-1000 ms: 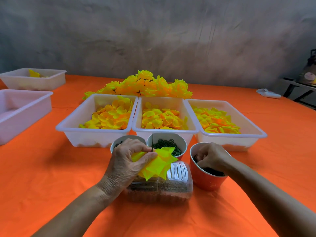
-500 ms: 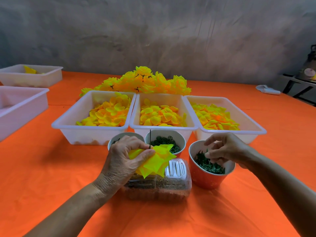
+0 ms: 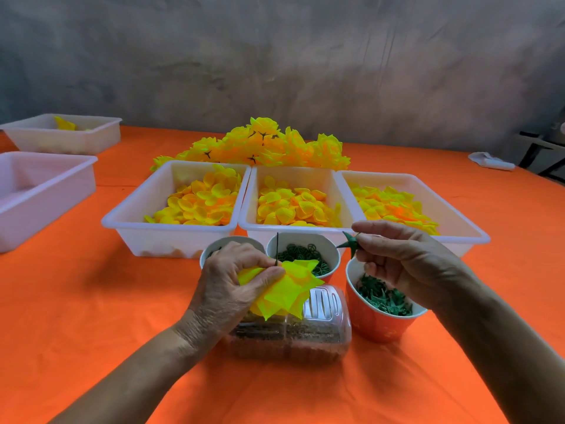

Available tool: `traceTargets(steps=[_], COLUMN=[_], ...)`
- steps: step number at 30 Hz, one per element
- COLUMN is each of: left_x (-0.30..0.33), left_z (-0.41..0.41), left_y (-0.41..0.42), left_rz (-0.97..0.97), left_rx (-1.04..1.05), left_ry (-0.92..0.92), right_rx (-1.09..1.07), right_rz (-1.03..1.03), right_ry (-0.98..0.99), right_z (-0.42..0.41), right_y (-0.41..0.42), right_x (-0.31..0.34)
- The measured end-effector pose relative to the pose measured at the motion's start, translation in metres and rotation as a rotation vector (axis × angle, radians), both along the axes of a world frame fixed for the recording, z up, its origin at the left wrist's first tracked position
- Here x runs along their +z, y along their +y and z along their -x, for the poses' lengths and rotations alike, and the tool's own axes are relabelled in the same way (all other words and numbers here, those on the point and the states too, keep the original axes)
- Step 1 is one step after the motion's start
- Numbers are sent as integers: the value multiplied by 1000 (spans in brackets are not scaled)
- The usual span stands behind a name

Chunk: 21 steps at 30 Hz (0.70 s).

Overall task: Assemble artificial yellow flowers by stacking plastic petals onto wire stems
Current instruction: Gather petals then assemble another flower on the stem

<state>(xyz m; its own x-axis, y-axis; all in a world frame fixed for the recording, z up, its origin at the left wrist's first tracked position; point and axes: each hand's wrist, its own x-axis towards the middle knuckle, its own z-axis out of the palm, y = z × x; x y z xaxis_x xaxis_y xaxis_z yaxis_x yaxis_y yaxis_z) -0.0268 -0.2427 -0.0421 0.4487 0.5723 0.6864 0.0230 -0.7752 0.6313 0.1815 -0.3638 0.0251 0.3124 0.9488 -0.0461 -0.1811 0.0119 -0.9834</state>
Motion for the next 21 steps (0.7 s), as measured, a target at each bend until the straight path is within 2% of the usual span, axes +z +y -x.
traceTargets(steps=[11,21], left_x=[10,11], left_z=[3,5], left_y=[-7,-8], left_rz=[27,22], left_rx=[38,50], left_ry=[34,66], right_rx=[130,147], right_rz=[-94,-23], right_ry=[112,106], right_z=[61,69], right_y=[38,43], right_x=[15,11])
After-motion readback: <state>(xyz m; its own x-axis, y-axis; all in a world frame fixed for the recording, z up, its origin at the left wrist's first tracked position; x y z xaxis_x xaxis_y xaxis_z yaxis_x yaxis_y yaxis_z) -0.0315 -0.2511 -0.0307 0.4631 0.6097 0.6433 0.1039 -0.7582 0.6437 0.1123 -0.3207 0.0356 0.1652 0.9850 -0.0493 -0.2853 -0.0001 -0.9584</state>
